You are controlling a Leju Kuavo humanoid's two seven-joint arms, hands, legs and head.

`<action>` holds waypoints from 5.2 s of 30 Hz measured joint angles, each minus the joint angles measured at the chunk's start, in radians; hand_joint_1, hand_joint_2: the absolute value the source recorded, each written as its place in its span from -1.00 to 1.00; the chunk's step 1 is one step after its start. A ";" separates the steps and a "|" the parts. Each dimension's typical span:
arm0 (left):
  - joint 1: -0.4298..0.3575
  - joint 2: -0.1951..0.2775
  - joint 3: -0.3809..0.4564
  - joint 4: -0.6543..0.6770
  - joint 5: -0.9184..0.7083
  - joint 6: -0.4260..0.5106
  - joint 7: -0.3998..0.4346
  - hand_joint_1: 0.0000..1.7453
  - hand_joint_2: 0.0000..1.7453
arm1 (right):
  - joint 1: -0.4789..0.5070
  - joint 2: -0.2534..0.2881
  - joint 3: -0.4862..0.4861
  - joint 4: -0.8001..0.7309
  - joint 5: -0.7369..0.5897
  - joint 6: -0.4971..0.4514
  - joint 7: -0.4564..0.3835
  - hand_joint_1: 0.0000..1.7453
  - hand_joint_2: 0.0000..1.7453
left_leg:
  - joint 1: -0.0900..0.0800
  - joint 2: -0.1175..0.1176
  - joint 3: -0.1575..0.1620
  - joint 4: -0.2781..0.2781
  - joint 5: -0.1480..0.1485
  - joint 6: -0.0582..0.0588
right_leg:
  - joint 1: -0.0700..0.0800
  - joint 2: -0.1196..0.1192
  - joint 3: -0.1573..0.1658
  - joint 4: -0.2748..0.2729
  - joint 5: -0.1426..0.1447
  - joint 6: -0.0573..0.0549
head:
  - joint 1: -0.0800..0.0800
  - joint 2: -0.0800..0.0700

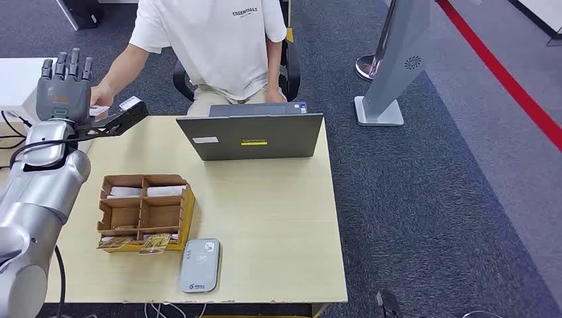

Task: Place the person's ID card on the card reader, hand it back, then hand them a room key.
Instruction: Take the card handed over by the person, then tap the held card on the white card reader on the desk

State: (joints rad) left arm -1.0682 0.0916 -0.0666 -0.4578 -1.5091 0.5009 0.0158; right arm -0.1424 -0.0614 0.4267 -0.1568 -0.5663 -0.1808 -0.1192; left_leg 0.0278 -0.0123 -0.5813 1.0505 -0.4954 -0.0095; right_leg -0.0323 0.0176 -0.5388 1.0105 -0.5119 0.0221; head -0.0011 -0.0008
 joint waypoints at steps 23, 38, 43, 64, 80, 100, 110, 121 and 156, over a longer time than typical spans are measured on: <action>0.037 0.001 -0.011 0.000 0.075 0.077 -0.057 1.00 1.00 | -0.003 0.000 0.001 0.000 0.016 -0.006 0.013 -1.00 1.00 | 0.000 0.000 0.000 0.000 0.000 0.000 | 0.000 0.000 0.000 0.000 0.000 0.000 | 0.000 0.000; 0.081 -0.007 -0.037 -0.041 0.141 0.125 -0.091 1.00 1.00 | -0.006 0.000 0.006 0.000 0.011 -0.007 0.013 -1.00 1.00 | 0.000 0.000 0.000 0.000 0.000 0.000 | 0.000 0.000 0.000 0.000 0.000 0.000 | 0.000 0.000; 0.216 -0.026 -0.077 -0.217 0.216 0.131 -0.118 1.00 1.00 | -0.005 0.000 0.006 0.000 -0.004 -0.007 0.009 -1.00 1.00 | -0.001 0.000 0.000 0.000 0.000 0.000 | 0.000 0.000 0.000 0.000 0.000 0.000 | 0.000 0.000; 0.582 -0.087 -0.342 -0.704 0.198 0.071 -0.110 1.00 1.00 | 0.003 0.002 0.002 -0.008 -0.015 0.003 -0.024 -1.00 1.00 | -0.001 0.000 -0.002 0.000 0.000 0.000 | 0.000 -0.001 -0.001 -0.001 0.000 0.000 | 0.000 0.000; 0.777 -0.043 -0.456 -0.921 0.191 0.057 -0.101 1.00 1.00 | 0.019 0.014 -0.006 -0.016 -0.021 0.003 -0.052 -1.00 1.00 | 0.000 0.000 -0.002 0.000 0.000 0.000 | 0.000 -0.001 -0.002 -0.001 0.000 0.000 | 0.000 0.000; 0.903 0.055 -0.477 -1.034 0.182 -0.110 -0.044 1.00 1.00 | 0.032 0.014 -0.046 -0.016 -0.027 0.009 -0.084 -1.00 1.00 | 0.000 0.000 -0.002 0.000 0.000 0.000 | 0.000 -0.001 -0.002 -0.001 -0.001 0.000 | 0.000 0.000; 0.927 0.089 -0.477 -1.021 0.224 -0.202 -0.050 1.00 1.00 | 0.035 0.014 -0.057 -0.016 -0.019 0.013 -0.084 -1.00 1.00 | 0.000 -0.001 -0.003 0.000 0.000 0.000 | 0.000 -0.002 -0.002 -0.001 -0.001 0.000 | 0.000 0.000; 0.943 0.093 -0.477 -0.981 0.236 -0.254 -0.057 1.00 1.00 | 0.036 0.014 -0.072 -0.016 -0.007 0.014 -0.080 -1.00 1.00 | 0.000 -0.001 -0.003 0.000 0.000 0.000 | 0.000 -0.002 -0.002 -0.001 -0.001 0.000 | 0.000 0.000; 0.727 0.078 -0.389 -0.983 0.189 -0.030 -0.043 1.00 1.00 | 0.021 0.022 -0.078 -0.024 0.060 0.002 -0.042 -1.00 1.00 | 0.000 -0.002 -0.002 0.000 0.001 0.001 | 0.000 -0.003 -0.002 0.000 0.000 0.000 | 0.000 0.000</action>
State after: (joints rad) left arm -0.3409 0.1693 -0.4554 -1.4406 -1.3198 0.4711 -0.0274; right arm -0.1212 -0.0390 0.3487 -0.1808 -0.5059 -0.1783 -0.1616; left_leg 0.0274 -0.0145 -0.5838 1.0502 -0.4940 -0.0084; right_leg -0.0325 0.0143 -0.5404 1.0100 -0.5115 0.0225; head -0.0014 -0.0008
